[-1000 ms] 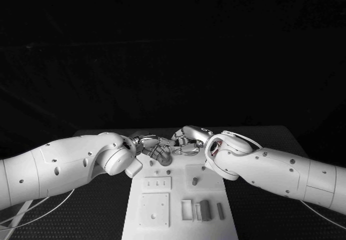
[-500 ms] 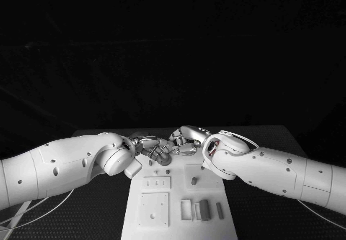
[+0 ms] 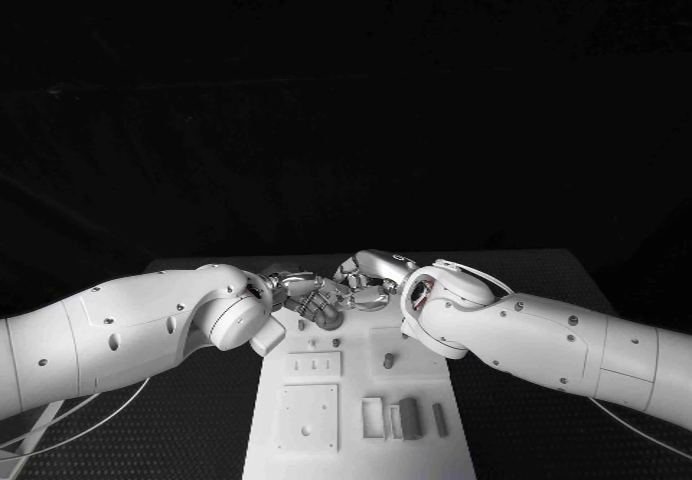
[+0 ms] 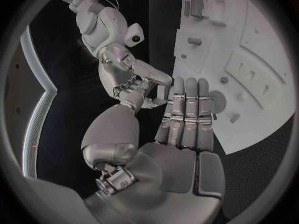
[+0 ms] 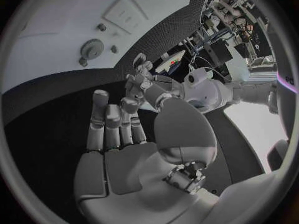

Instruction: Assemble the parts on the task board

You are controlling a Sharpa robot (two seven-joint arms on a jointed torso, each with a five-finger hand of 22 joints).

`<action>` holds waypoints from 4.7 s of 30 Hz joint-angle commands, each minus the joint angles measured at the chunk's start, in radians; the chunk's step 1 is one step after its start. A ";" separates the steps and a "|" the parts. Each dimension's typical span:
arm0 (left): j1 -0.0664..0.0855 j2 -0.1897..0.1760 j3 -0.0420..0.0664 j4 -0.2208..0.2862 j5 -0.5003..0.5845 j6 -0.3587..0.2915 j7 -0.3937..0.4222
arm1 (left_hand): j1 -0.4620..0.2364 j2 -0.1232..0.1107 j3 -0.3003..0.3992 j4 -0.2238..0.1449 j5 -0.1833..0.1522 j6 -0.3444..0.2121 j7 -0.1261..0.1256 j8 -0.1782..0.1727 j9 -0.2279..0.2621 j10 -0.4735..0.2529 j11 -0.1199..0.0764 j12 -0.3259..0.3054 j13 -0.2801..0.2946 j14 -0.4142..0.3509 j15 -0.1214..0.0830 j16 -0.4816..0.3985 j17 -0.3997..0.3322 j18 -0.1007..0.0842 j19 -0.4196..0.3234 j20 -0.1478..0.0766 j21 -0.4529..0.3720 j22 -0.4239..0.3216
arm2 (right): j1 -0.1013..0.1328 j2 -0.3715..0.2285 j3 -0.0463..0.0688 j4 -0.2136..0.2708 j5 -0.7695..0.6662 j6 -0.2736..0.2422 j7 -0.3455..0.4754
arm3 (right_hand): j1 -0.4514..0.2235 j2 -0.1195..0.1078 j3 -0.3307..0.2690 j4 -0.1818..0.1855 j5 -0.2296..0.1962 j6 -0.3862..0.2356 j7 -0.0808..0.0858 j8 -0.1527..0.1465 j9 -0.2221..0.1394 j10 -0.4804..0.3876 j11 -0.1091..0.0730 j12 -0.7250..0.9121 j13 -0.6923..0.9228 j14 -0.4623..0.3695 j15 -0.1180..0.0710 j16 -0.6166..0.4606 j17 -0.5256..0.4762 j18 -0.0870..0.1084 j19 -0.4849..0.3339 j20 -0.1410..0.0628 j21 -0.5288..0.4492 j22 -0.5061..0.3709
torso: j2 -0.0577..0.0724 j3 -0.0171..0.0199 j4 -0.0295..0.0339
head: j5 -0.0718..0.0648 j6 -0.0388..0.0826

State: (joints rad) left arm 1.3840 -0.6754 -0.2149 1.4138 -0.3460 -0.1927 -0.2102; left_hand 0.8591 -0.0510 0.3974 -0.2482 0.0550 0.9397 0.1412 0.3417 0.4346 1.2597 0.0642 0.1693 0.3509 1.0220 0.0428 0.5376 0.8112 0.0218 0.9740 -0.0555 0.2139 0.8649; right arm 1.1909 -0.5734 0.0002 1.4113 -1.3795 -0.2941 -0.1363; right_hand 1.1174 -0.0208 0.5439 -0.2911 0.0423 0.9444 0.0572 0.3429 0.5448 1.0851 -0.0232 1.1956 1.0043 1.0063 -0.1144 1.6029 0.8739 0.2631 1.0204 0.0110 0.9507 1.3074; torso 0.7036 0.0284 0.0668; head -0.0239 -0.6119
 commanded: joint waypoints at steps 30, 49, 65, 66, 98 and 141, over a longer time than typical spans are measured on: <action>0.001 0.002 0.002 0.002 0.007 0.007 0.003 | 0.026 0.050 0.002 -0.038 -0.005 0.025 -0.007 0.006 0.001 0.021 -0.008 -0.008 0.021 0.015 -0.008 0.014 -0.002 -0.002 0.013 -0.007 0.007 0.013 | -0.003 0.001 -0.001 -0.001 -0.009 0.016 0.005 | 0.012 -0.001 0.008 -0.001 0.006 0.093 0.029 0.004 0.040 0.009 0.000 0.004 -0.003 0.001 -0.008 0.005 -0.003 -0.001 0.008 -0.001 0.004 0.010 | 0.000 0.0005 -0.0006 | -0.002 -0.004; 0.001 -0.001 0.002 0.001 -0.002 0.005 0.000 | 0.058 0.054 0.025 -0.035 -0.006 0.053 -0.019 0.015 0.005 0.046 -0.019 -0.009 0.047 0.033 -0.019 0.033 0.001 -0.001 0.033 -0.017 0.015 0.028 | -0.003 -0.003 -0.001 -0.003 -0.009 0.017 0.003 | 0.011 -0.001 0.008 -0.001 0.006 0.094 0.029 0.004 0.041 0.010 -0.001 0.004 -0.004 0.002 -0.009 0.005 -0.004 -0.001 0.009 -0.002 0.004 0.010 | 0.000 0.0009 -0.0009 | -0.003 -0.006; 0.000 0.002 0.002 -0.002 -0.002 0.003 -0.003 | 0.072 0.062 0.044 -0.037 -0.006 0.057 -0.021 0.015 0.006 0.049 -0.020 -0.011 0.054 0.036 -0.020 0.036 0.000 -0.002 0.036 -0.019 0.015 0.032 | -0.005 -0.003 -0.001 -0.002 -0.009 0.019 0.003 | 0.011 -0.002 0.009 -0.001 0.006 0.094 0.029 0.004 0.041 0.010 -0.001 0.004 -0.004 0.002 -0.009 0.005 -0.004 -0.001 0.009 -0.002 0.004 0.010 | 0.001 0.0010 -0.0003 | -0.004 -0.007; 0.000 0.002 0.002 -0.002 -0.002 0.000 -0.002 | 0.095 0.069 0.062 -0.041 -0.005 0.062 -0.023 0.017 0.007 0.052 -0.022 -0.011 0.056 0.038 -0.023 0.038 0.001 -0.001 0.037 -0.019 0.015 0.032 | -0.005 -0.003 -0.001 -0.003 -0.009 0.020 0.004 | 0.011 -0.002 0.009 -0.001 0.006 0.094 0.029 0.004 0.041 0.010 -0.001 0.004 -0.004 0.002 -0.009 0.005 -0.004 -0.001 0.009 -0.002 0.004 0.010 | 0.001 0.0009 -0.0001 | -0.004 -0.007; -0.003 0.000 0.002 -0.008 0.006 -0.057 0.011 | 0.121 0.094 0.185 -0.032 -0.004 0.106 -0.045 0.039 0.037 0.097 -0.040 -0.005 0.100 0.077 -0.040 0.068 0.007 -0.010 0.069 -0.037 0.025 0.057 | -0.013 -0.010 -0.001 -0.006 0.014 0.012 0.002 | -0.003 -0.023 0.010 0.000 0.006 0.098 0.024 -0.003 0.038 0.011 -0.005 0.003 -0.007 0.004 -0.012 0.004 -0.008 -0.001 0.008 -0.002 0.006 0.010 | 0.001 0.0010 -0.0008 | -0.002 -0.013; -0.010 0.001 0.000 -0.006 -0.107 -0.058 -0.002 | 0.125 0.060 0.215 -0.038 0.120 0.134 -0.059 0.046 0.077 0.122 -0.056 0.016 0.152 0.098 -0.055 0.106 0.030 -0.018 0.087 -0.054 0.034 0.092 | -0.015 -0.011 -0.001 -0.039 0.060 -0.011 0.011 | -0.120 -0.119 0.023 0.022 0.006 0.012 0.062 -0.073 0.024 -0.025 0.031 -0.031 -0.034 -0.020 0.019 -0.029 -0.034 -0.001 -0.014 0.011 -0.026 -0.011 | 0.000 0.0020 -0.0007 | -0.003 -0.016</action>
State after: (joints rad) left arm 1.3743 -0.6751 -0.2152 1.4051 -0.3994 -0.2320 -0.2177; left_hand 0.9785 0.0102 0.6075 -0.2870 0.1722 1.0312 0.1208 0.3842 0.5069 1.3759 0.0090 0.1809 0.5018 1.1135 -0.0128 0.6419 0.8403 0.0149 1.0552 -0.1076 0.2426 0.9564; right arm 1.1765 -0.5834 -0.0010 1.3734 -1.3259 -0.3009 -0.1368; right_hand 0.9949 -0.1314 0.5604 -0.2687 0.0426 0.9497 0.1091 0.2764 0.5691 1.0632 0.0055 1.1685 0.9714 0.9876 -0.0991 1.5790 0.8416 0.2547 1.0147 0.0236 0.9312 1.2968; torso 0.7043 0.0303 0.0659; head -0.0269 -0.6285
